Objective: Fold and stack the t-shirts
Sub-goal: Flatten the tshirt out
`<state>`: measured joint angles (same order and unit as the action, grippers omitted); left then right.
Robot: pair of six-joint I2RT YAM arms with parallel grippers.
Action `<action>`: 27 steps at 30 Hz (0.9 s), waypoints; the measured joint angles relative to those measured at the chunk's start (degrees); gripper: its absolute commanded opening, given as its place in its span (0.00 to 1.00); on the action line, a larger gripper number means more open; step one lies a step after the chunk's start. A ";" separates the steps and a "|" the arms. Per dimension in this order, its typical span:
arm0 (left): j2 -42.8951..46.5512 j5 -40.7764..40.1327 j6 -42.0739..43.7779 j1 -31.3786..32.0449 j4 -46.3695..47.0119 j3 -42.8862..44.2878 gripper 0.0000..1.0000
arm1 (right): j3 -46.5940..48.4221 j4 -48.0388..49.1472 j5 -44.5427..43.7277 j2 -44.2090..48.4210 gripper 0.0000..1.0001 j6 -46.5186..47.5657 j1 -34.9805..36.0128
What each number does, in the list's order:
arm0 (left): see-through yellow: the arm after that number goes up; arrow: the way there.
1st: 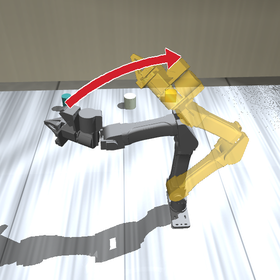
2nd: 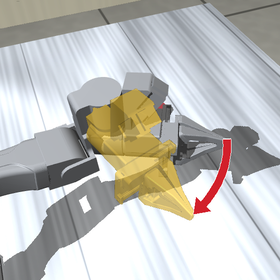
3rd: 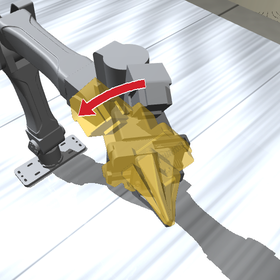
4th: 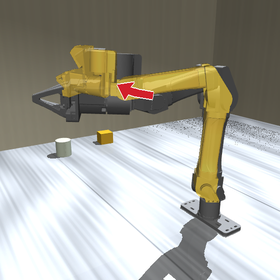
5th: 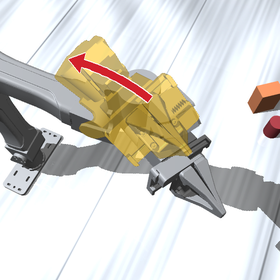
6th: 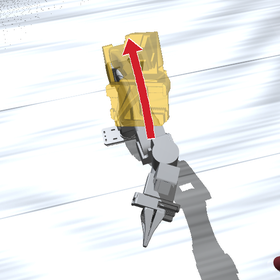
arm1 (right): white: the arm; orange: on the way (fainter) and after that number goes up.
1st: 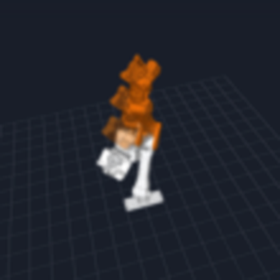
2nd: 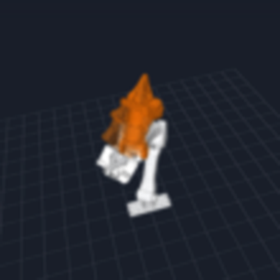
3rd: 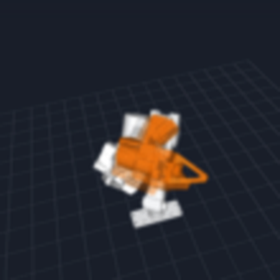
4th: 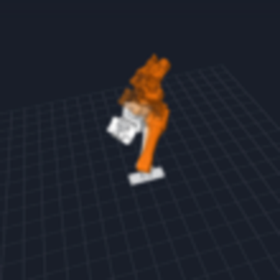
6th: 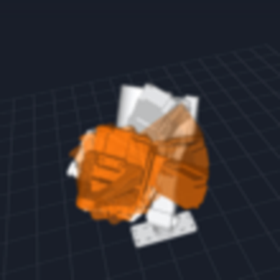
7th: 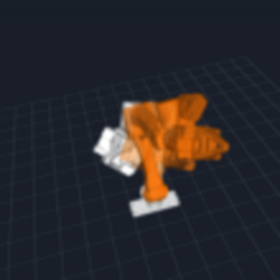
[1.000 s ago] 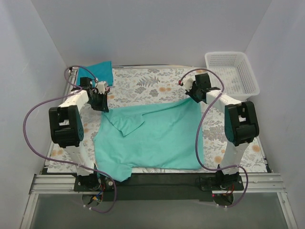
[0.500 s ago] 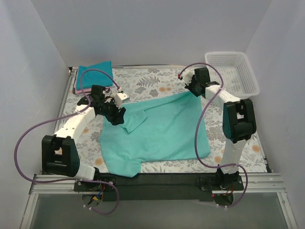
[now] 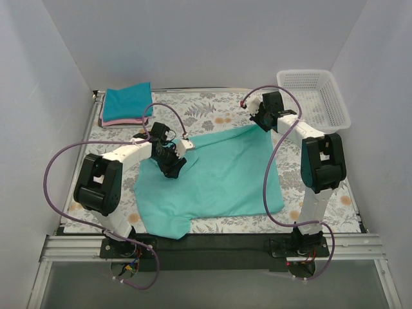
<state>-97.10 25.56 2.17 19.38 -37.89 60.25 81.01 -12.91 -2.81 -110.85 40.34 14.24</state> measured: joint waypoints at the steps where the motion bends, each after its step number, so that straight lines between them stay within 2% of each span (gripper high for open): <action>1: -0.28 -0.66 -0.20 0.11 0.00 0.00 0.24 | 0.00 -0.09 0.00 0.00 0.01 0.00 0.00; 4: -1.42 -2.99 -0.61 0.13 0.59 0.04 0.05 | 0.00 -0.28 0.00 0.00 0.01 0.00 -0.02; 6: -2.08 -4.31 -0.92 -0.09 0.68 0.50 0.00 | 0.00 -0.28 0.00 0.00 0.01 0.09 -0.02; 11: -2.19 -5.51 -1.11 -2.16 0.17 4.55 0.00 | 0.00 -0.31 0.00 0.00 0.01 0.35 -0.15; 19: -4.26 -5.33 -2.10 -8.07 2.10 19.65 0.00 | 0.39 -0.72 0.02 -0.15 0.01 0.48 -1.01; 25: -13.75 -7.61 -4.68 -9.53 9.66 29.97 0.00 | 4.48 -0.57 -0.59 -2.99 0.01 0.48 -1.60; 27: -20.55 -8.76 -5.79 -10.14 12.00 35.74 0.00 | 5.42 -0.50 -0.87 -4.24 0.01 0.55 -1.79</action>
<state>-117.64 16.80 -3.62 9.23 -25.89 95.98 86.43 -13.41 -3.68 -115.09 40.88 12.45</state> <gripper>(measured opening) 0.015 0.019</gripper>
